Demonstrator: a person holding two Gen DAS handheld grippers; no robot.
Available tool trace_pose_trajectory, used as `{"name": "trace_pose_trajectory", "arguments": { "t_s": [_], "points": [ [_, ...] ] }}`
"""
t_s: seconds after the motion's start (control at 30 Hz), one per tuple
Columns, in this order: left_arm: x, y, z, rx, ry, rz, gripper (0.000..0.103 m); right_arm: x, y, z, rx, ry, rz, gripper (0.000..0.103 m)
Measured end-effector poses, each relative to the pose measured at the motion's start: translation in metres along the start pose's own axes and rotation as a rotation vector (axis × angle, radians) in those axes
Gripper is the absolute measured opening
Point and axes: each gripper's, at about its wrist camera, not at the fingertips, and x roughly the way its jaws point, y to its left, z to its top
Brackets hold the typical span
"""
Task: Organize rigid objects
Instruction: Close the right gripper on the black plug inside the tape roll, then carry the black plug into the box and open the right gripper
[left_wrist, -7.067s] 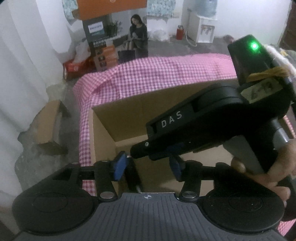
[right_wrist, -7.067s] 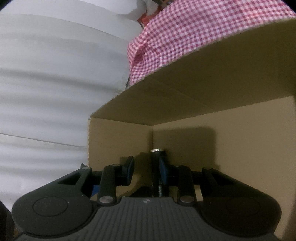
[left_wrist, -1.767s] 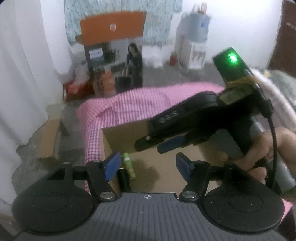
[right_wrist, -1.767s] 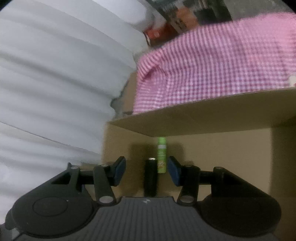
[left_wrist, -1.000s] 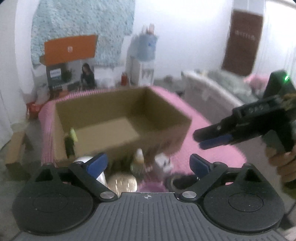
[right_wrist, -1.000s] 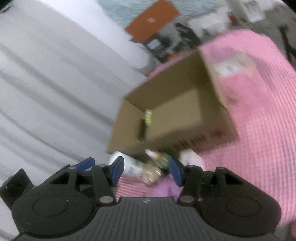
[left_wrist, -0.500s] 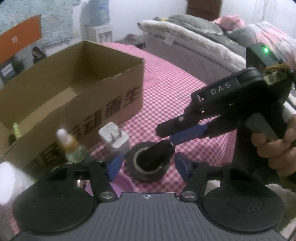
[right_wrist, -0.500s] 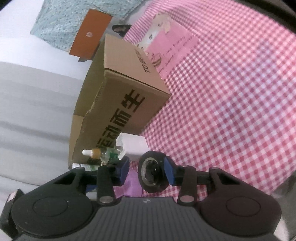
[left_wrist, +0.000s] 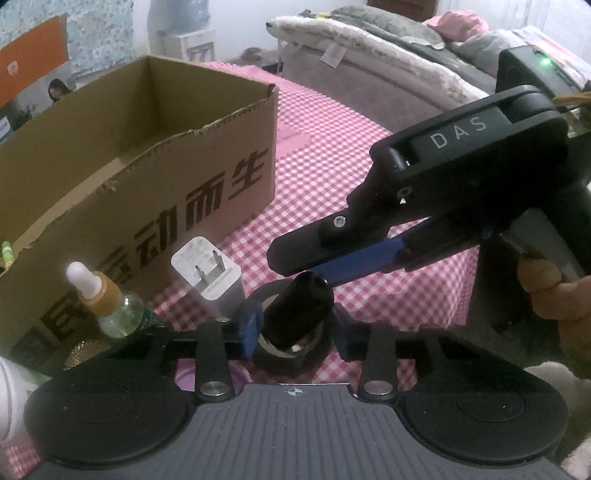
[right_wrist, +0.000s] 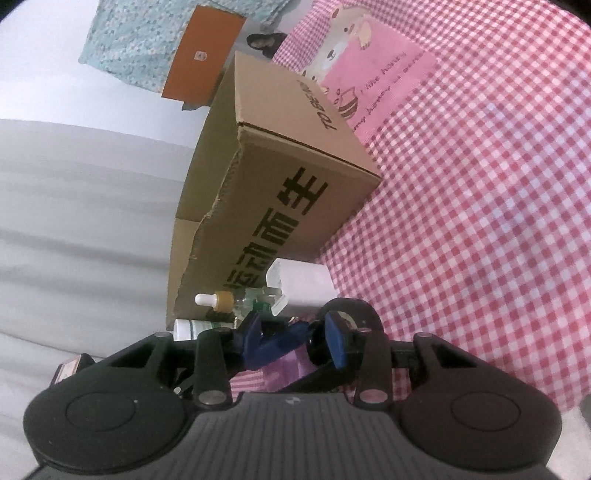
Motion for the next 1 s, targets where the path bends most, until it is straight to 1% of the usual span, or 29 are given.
{"name": "trace_pose_trajectory", "arguments": {
  "t_s": [0.03,0.07,0.13,0.3,0.37,0.43,0.6,0.73,0.8,0.9,1.0],
  "points": [
    [0.001,0.0,0.0,-0.003,0.001,-0.003,0.032,0.001,0.0,0.0,-0.006,-0.002,-0.005,0.04],
    [0.0,0.001,-0.001,-0.003,0.001,0.0,0.03,0.002,0.002,-0.001,-0.017,-0.005,-0.01,0.038],
    [0.0,0.001,-0.002,0.003,-0.003,0.007,0.029,0.005,0.005,-0.002,-0.042,-0.013,-0.027,0.036],
    [0.004,0.004,-0.002,-0.006,0.003,0.01,0.028,0.013,0.011,-0.007,-0.083,-0.024,-0.055,0.032],
    [0.003,0.004,-0.002,-0.005,-0.004,0.013,0.026,0.018,0.012,-0.01,-0.095,-0.025,-0.074,0.031],
    [0.003,0.003,-0.003,0.0,-0.007,0.017,0.023,0.022,0.012,-0.012,-0.108,-0.029,-0.092,0.028],
    [-0.004,-0.002,-0.006,0.011,-0.035,0.03,0.022,0.025,0.016,-0.015,-0.124,-0.041,-0.112,0.028],
    [-0.023,-0.008,-0.006,0.02,-0.085,0.034,0.022,0.012,0.034,-0.02,-0.164,-0.058,-0.117,0.028],
    [-0.038,-0.013,-0.005,0.03,-0.123,0.047,0.022,0.004,0.045,-0.023,-0.191,-0.072,-0.113,0.028],
    [-0.067,-0.016,-0.001,0.042,-0.2,0.08,0.022,-0.01,0.072,-0.026,-0.257,-0.105,-0.095,0.028],
    [-0.1,-0.011,0.006,0.046,-0.287,0.131,0.022,-0.021,0.105,-0.025,-0.358,-0.138,-0.056,0.028]
  ]
}}
